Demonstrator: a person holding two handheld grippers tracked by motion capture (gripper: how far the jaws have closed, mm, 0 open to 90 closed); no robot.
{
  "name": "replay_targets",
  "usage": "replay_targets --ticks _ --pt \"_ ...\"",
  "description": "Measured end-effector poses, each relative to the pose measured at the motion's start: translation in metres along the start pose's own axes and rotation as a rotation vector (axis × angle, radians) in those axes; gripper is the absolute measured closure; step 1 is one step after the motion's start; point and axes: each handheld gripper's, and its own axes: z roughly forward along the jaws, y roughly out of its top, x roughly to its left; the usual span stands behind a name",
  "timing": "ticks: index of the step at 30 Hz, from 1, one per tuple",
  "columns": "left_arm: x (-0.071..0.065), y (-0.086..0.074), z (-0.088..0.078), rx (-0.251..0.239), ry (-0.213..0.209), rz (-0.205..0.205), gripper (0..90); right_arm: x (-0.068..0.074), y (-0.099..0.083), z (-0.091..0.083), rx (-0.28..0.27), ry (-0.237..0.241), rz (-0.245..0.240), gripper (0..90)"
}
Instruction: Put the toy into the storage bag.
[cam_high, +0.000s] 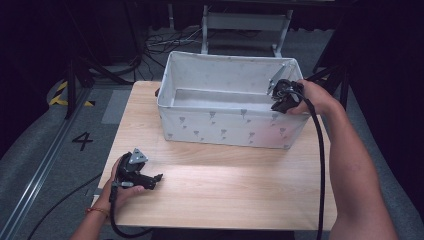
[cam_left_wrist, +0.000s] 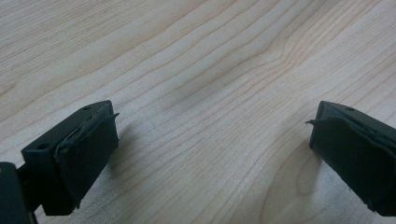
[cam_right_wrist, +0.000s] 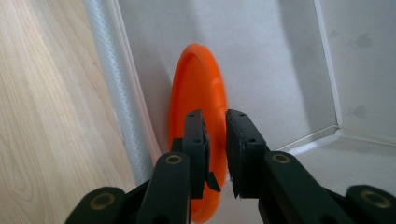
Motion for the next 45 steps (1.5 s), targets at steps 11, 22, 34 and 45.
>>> replay_targets --ticks 11,22,34,45 --pt "-0.001 0.0 0.0 0.006 -0.01 -0.009 1.4 0.0 -0.004 -0.006 -0.053 -0.041 0.034 69.9" --pt "-0.001 0.0 0.0 0.005 -0.01 -0.01 1.5 0.001 -0.015 -0.024 -0.191 -0.107 0.111 56.1" --pt "-0.001 0.0 0.0 0.007 -0.01 -0.009 1.5 0.015 -0.037 -0.057 -0.404 -0.245 0.228 33.0" --pt "-0.001 0.0 0.0 0.004 -0.008 -0.009 1.5 0.038 -0.049 -0.074 -0.47 -0.375 0.324 23.0"
